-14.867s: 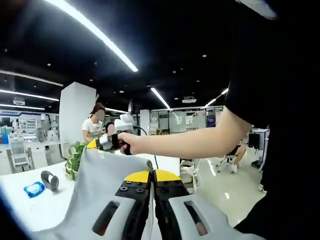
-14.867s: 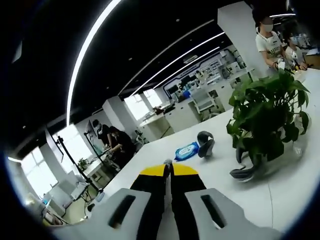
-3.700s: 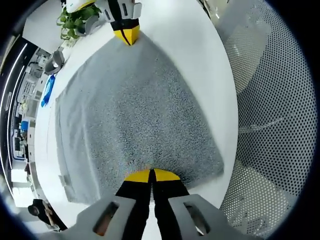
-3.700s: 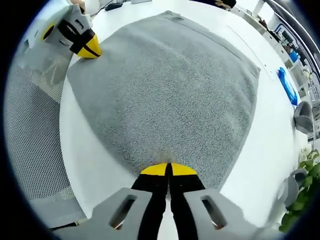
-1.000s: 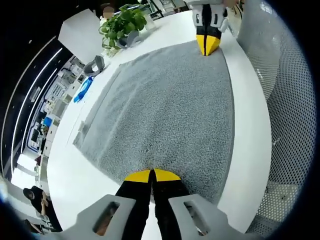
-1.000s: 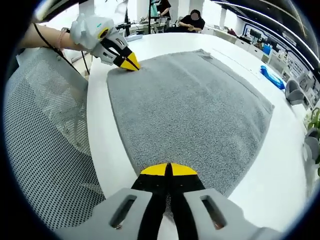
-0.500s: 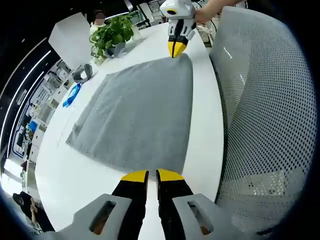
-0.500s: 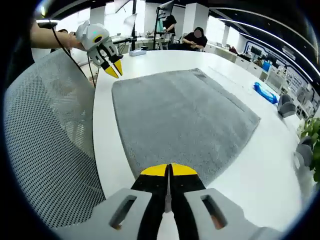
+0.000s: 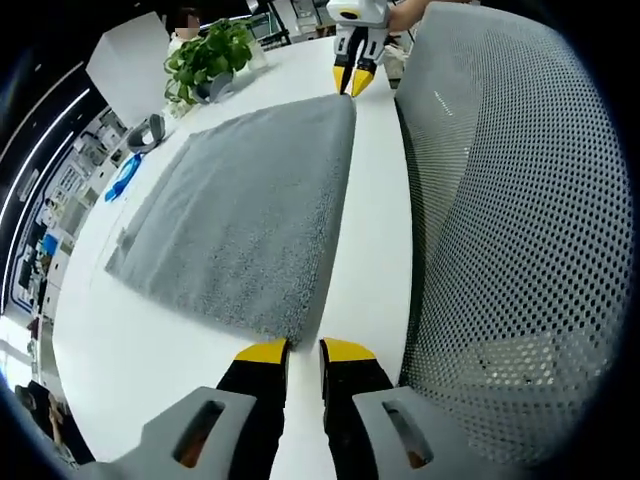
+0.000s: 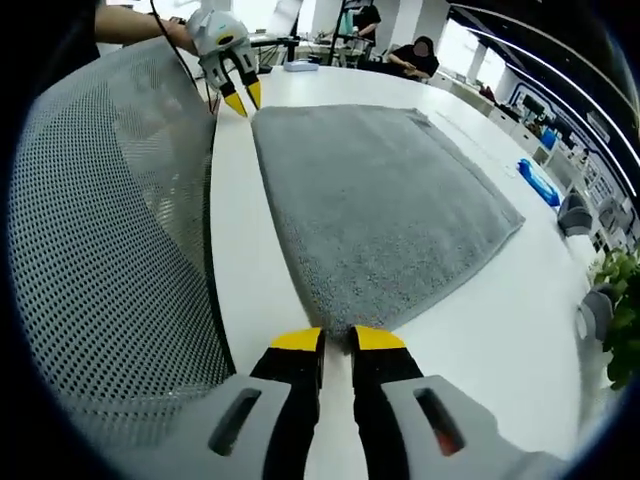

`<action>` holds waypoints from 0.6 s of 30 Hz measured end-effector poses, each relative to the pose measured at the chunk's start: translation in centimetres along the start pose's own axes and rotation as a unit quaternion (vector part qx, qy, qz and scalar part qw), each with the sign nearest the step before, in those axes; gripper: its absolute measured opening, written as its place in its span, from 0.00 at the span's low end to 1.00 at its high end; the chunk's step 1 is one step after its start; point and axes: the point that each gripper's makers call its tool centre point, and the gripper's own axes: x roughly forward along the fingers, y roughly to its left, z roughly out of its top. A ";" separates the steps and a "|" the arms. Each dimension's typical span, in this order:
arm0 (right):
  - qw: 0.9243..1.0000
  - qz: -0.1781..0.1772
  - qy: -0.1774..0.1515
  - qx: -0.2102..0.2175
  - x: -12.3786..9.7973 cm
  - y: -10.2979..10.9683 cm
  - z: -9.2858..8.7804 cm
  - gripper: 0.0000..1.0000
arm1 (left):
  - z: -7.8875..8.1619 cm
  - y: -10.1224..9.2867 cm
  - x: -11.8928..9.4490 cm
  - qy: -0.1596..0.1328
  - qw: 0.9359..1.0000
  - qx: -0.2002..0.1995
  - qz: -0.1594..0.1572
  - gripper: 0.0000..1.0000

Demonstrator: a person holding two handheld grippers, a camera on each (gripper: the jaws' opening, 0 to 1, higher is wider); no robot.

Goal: Fold the towel on the table until its edges align and the towel forms a compact rectangular stack.

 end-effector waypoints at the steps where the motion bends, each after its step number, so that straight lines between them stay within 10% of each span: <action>1: 1.000 -0.002 0.003 -0.001 0.1 0.0 -0.1 0.09 | 0.1 0.2 0.0 -0.001 1.000 0.004 0.005 0.12; 18: 0.999 -0.027 0.020 -0.004 0.4 -0.4 -0.8 0.02 | -0.1 0.8 0.9 0.010 0.999 -0.045 0.018 0.03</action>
